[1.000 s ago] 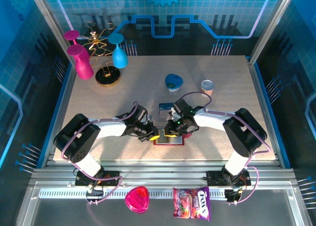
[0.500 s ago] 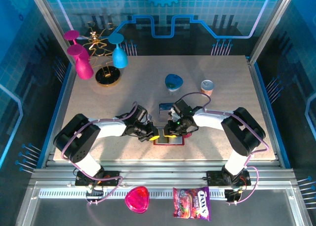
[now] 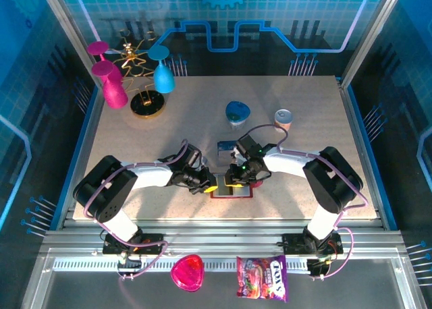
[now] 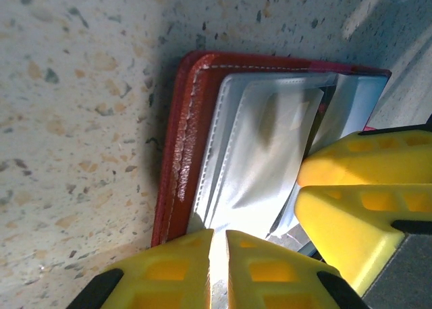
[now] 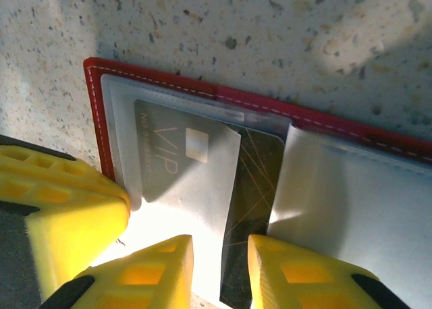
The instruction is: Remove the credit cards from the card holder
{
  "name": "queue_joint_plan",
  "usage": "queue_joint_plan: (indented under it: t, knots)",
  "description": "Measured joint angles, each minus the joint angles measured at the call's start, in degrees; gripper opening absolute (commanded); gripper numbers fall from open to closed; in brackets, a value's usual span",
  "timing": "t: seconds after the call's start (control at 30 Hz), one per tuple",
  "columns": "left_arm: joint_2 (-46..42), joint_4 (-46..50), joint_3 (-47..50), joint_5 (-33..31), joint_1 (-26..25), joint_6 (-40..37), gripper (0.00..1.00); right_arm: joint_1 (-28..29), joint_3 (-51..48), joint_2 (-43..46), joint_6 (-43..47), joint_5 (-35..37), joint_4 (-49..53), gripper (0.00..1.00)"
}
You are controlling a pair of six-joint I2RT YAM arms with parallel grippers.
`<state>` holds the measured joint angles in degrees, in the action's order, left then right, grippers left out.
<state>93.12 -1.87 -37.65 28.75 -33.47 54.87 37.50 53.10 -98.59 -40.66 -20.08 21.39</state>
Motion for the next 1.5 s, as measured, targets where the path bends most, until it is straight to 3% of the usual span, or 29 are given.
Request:
queue_joint_plan:
  t: [1.5]
  knots:
    - [4.1,6.5,-6.5,0.0,-1.0,-3.0,0.05,-3.7,-6.1,3.4,-0.2,-5.4,-6.6,0.26]
